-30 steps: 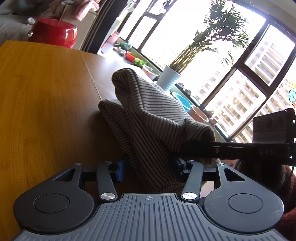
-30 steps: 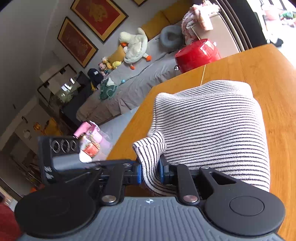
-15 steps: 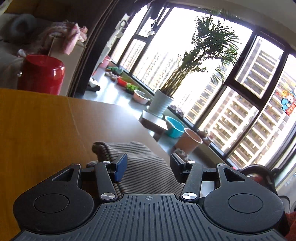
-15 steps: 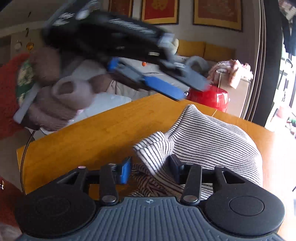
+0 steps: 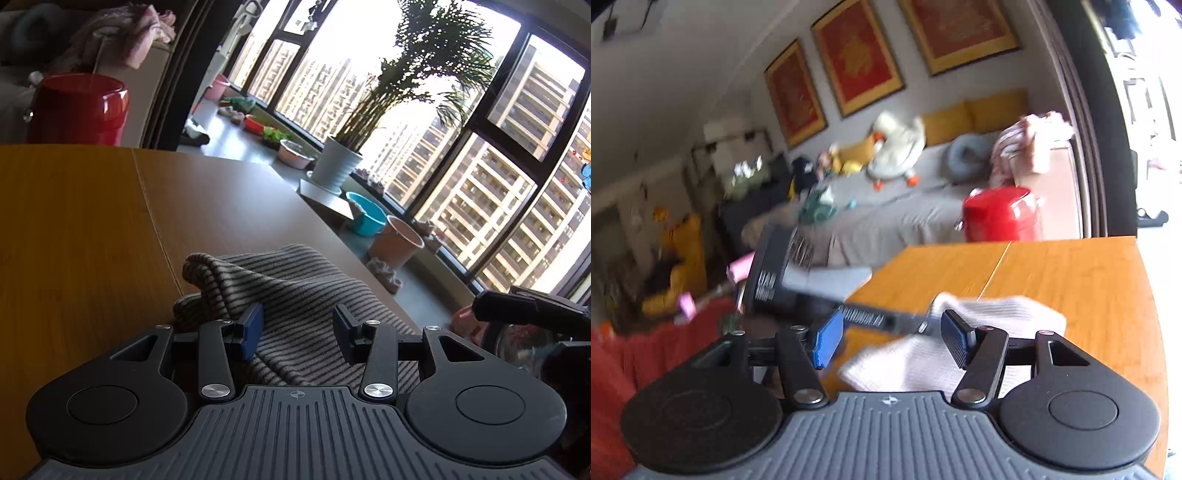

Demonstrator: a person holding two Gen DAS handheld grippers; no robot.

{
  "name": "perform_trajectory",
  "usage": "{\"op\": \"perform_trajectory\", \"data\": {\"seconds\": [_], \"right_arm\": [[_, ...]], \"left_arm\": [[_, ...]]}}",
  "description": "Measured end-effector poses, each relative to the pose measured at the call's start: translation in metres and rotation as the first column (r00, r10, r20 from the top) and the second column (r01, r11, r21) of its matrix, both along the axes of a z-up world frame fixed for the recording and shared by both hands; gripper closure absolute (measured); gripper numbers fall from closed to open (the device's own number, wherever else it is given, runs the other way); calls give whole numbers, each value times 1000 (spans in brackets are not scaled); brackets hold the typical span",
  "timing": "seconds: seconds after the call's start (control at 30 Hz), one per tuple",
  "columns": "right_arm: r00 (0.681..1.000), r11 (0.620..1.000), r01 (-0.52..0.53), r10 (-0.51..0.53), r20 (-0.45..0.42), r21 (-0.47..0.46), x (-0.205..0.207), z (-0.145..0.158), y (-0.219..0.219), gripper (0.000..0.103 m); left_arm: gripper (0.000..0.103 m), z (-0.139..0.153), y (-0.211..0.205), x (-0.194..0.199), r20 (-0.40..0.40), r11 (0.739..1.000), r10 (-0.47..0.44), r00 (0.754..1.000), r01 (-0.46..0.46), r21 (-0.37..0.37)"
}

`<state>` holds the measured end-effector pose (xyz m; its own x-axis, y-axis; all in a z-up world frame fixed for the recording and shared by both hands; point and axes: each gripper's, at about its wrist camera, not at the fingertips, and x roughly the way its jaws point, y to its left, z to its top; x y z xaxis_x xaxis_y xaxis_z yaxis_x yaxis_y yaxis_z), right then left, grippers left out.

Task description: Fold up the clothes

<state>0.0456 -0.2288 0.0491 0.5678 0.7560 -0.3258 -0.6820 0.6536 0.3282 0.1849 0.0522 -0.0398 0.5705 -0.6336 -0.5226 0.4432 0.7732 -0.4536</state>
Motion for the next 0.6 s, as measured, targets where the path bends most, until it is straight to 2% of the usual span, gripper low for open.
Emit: {"op": "perform_trajectory", "data": {"seconds": [0.03,0.1,0.13,0.27,0.33,0.47,0.6], "right_arm": [[1000,1000,-5,5,-11,-4,4,-3,2,43],[997,997,-54,51,-53,-56,16,-19,20,43],[997,993,-68,63,-48,-100,18,-28,30,43],[992,939,-54,88,85,-339,6,-61,71,39],[994,944,-66,89,58,-322,10,-54,69,39],[995,974,-99,92,-46,-202,26,-32,37,41],[998,993,1,-8,-57,-116,41,-12,1,41]], "left_arm": [[57,0,0,-1,2,1000,-1,1000,1,0],[57,-1,2,-1,3,1000,-2,1000,2,-1],[57,-1,3,-2,3,1000,-2,1000,2,-2],[56,-3,4,-3,7,1000,5,1000,-5,8],[56,-4,5,-3,8,1000,2,1000,-2,4],[56,-6,7,-3,19,1000,-1,1000,1,-5],[55,-9,8,-6,43,1000,-4,999,5,-9]]}}
